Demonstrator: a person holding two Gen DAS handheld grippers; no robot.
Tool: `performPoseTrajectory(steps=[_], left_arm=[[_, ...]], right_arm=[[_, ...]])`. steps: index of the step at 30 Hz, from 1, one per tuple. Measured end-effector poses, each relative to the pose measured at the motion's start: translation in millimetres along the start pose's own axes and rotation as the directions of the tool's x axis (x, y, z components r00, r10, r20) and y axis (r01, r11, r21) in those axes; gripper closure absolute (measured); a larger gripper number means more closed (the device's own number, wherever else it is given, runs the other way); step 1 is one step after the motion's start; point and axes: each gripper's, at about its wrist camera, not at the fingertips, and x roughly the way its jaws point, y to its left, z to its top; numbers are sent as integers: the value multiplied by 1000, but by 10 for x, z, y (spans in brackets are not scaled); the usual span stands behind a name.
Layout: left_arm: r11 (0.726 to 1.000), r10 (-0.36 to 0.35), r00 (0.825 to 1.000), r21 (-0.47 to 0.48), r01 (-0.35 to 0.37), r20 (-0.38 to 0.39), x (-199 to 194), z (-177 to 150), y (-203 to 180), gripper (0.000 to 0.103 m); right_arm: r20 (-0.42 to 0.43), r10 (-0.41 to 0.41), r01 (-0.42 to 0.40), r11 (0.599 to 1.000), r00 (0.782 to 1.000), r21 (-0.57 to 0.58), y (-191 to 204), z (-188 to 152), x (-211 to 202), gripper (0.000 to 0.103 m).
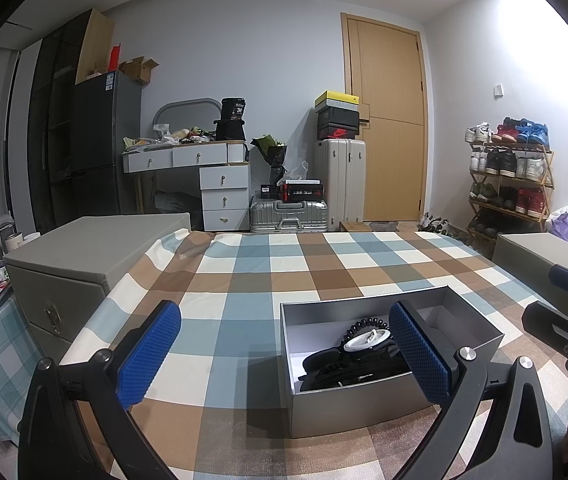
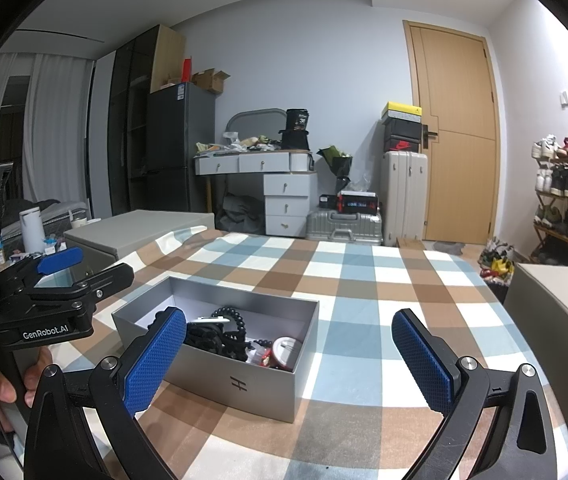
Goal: Organize jewelry
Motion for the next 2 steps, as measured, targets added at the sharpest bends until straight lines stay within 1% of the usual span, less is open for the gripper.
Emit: performPoseTrajectory(steps=[2], left_arm=[[1000, -2, 1000, 0, 2, 1, -3, 4, -7, 1]], right_arm=[[0, 0, 0, 1000, 1000, 0, 1, 0, 2, 0]])
